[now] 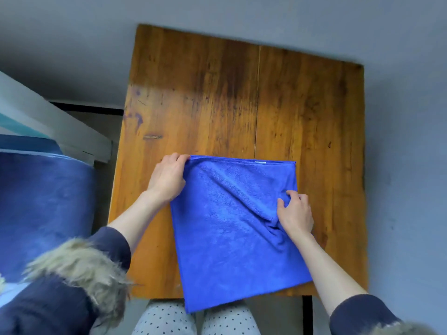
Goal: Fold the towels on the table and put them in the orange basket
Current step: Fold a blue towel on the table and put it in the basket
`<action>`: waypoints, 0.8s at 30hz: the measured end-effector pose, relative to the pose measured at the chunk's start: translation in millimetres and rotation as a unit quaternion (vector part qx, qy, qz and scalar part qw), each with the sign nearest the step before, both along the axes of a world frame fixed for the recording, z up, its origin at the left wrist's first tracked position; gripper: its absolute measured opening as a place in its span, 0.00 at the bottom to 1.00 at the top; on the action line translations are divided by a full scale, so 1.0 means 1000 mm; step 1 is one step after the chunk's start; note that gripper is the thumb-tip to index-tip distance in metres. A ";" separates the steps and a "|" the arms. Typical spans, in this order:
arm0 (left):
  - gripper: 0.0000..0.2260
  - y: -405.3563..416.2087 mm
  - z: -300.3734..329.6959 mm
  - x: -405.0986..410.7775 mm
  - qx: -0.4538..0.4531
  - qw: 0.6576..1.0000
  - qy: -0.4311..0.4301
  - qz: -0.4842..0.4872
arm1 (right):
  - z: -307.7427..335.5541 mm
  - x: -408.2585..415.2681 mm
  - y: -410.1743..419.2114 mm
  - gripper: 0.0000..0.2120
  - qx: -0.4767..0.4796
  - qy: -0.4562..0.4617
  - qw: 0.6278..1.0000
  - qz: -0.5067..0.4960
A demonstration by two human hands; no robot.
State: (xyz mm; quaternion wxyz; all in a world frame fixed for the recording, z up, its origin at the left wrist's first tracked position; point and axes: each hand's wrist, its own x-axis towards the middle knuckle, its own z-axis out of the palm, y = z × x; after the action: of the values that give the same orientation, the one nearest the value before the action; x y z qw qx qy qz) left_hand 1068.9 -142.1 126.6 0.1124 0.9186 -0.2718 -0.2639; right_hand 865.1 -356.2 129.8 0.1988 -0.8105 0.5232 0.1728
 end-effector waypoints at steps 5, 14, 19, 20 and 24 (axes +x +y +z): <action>0.14 -0.012 -0.007 0.005 0.030 0.993 -0.109 0.036 | -0.002 0.006 -0.034 0.13 -0.033 -0.113 0.993 -0.030; 0.09 -0.002 -0.012 0.015 -0.040 0.973 -0.007 0.228 | -0.017 0.050 -0.069 0.12 0.000 -0.146 0.986 -0.076; 0.06 -0.001 -0.013 0.016 -0.068 0.977 -0.014 0.202 | -0.018 0.043 -0.079 0.07 -0.005 -0.190 0.979 -0.079; 0.06 -0.001 -0.015 0.017 -0.071 0.978 -0.008 0.195 | -0.018 0.042 -0.081 0.08 0.004 -0.203 0.976 -0.083; 0.04 -0.003 -0.020 0.022 -0.067 0.979 0.021 0.193 | -0.018 0.048 -0.088 0.09 0.067 -0.218 0.967 -0.115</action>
State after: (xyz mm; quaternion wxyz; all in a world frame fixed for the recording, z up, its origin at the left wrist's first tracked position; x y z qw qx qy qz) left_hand 1091.2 -145.2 106.8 0.2278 0.9385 -0.1042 -0.2374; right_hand 912.6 -444.7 111.3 0.3804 -0.7480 0.5438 0.0026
